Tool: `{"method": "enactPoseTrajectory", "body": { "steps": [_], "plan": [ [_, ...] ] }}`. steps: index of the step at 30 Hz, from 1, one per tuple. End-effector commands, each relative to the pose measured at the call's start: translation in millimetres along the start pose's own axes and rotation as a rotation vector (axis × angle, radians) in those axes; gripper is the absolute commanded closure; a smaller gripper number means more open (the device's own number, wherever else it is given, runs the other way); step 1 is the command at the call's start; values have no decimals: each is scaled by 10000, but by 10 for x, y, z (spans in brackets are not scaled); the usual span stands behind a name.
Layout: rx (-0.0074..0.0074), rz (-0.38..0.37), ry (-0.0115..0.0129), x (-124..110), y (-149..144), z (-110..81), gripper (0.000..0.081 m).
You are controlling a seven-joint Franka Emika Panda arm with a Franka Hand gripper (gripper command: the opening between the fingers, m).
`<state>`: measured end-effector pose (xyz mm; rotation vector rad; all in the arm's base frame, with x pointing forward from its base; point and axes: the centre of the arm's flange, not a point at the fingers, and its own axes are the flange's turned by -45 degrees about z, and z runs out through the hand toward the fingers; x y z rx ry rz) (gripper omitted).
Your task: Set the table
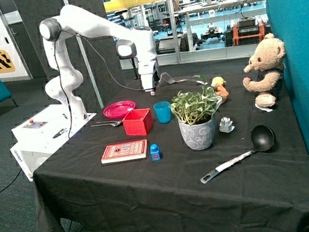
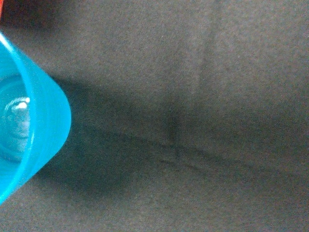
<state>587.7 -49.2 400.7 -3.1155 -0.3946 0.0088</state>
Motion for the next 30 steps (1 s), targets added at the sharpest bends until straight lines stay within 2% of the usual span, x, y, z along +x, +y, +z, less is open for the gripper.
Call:
{"method": "enactPoseTrajectory", "body": {
  "steps": [1,15,30],
  "plan": [
    [-18,130,54,84,66,38,503],
    [-18,284,54,114,117,191,522],
    [-18,119,54,200,94,256,521]
  ]
}}
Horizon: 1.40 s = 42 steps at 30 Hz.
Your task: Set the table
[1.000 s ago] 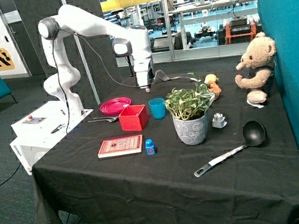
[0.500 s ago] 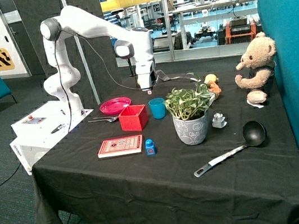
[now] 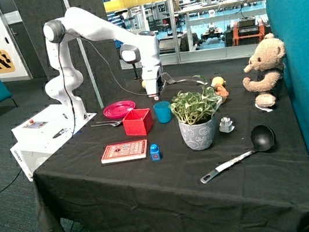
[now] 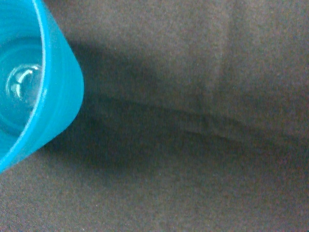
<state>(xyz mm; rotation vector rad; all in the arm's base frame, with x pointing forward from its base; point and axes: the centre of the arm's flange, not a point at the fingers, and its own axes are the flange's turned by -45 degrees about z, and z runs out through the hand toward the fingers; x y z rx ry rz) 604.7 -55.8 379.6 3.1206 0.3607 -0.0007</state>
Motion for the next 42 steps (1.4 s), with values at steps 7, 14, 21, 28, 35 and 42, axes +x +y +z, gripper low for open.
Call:
{"method": "enactPoseTrajectory", "body": {
  "steps": [7,14,21,28,35,42],
  "plan": [
    [1,-119,5,67,-44,111,527],
    [1,-205,5,89,-67,171,529],
    [1,-237,5,136,-59,179,530],
    [1,-250,5,162,-28,194,533],
    [1,-259,5,179,-18,233,533],
    [1,-304,5,159,-48,292,536]
  ]
}}
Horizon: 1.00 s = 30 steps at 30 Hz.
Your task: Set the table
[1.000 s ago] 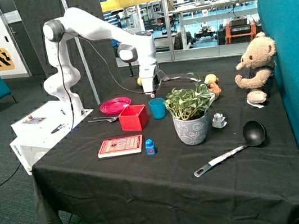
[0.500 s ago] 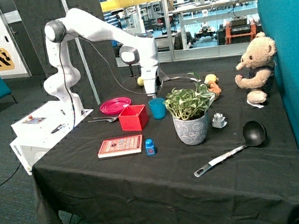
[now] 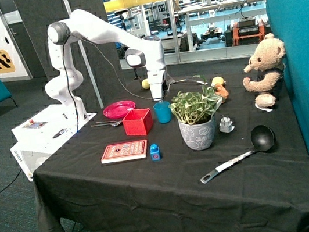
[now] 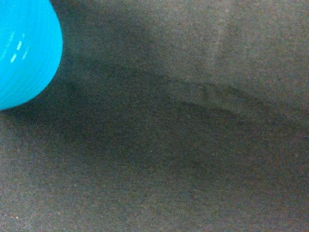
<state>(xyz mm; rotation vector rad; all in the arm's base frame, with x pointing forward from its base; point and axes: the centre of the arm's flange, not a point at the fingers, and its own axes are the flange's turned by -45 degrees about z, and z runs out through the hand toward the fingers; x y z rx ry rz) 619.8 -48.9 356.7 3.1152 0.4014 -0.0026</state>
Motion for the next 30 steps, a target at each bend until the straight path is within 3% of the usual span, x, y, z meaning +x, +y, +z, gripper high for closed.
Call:
{"method": "enactPoseTrajectory", "body": {
  "steps": [1,22,25,30],
  "plan": [
    [4,-46,17,-7,-21,70,537],
    [4,11,17,-72,15,144,553],
    [4,40,17,-80,29,155,588],
    [4,100,17,-92,25,160,789]
  ]
}}
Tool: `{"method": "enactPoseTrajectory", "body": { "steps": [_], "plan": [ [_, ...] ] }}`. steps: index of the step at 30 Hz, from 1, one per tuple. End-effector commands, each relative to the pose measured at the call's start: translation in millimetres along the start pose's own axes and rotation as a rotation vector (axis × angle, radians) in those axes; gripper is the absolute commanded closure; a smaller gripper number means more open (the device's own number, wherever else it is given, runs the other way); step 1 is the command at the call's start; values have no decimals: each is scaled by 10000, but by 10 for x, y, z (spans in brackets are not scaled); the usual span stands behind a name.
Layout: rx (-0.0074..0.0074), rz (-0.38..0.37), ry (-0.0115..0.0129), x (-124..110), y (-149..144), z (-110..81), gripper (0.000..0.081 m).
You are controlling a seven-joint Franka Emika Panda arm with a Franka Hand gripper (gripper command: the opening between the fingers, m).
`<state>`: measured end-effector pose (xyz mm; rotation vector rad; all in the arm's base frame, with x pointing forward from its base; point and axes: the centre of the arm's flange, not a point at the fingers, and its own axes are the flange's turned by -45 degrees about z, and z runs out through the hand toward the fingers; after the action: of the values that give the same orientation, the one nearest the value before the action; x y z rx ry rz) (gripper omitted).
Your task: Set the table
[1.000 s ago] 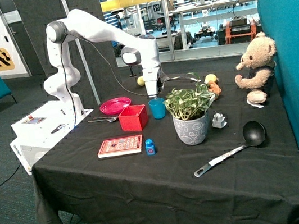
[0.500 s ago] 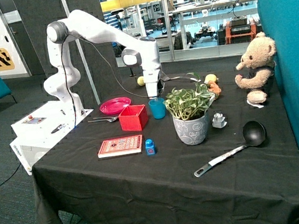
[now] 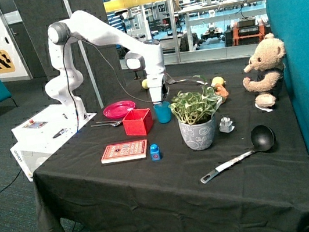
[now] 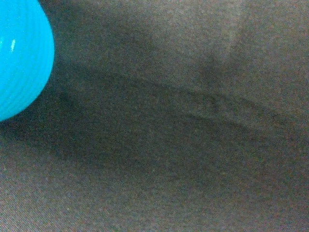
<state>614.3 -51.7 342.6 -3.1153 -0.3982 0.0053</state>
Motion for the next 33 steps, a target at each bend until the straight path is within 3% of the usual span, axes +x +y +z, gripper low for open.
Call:
{"method": "enactPoseTrajectory", "body": {
  "steps": [1,33],
  "plan": [
    [-13,76,32,-32,9,17,798],
    [-13,-48,32,-25,-25,-9,808]
  ]
}}
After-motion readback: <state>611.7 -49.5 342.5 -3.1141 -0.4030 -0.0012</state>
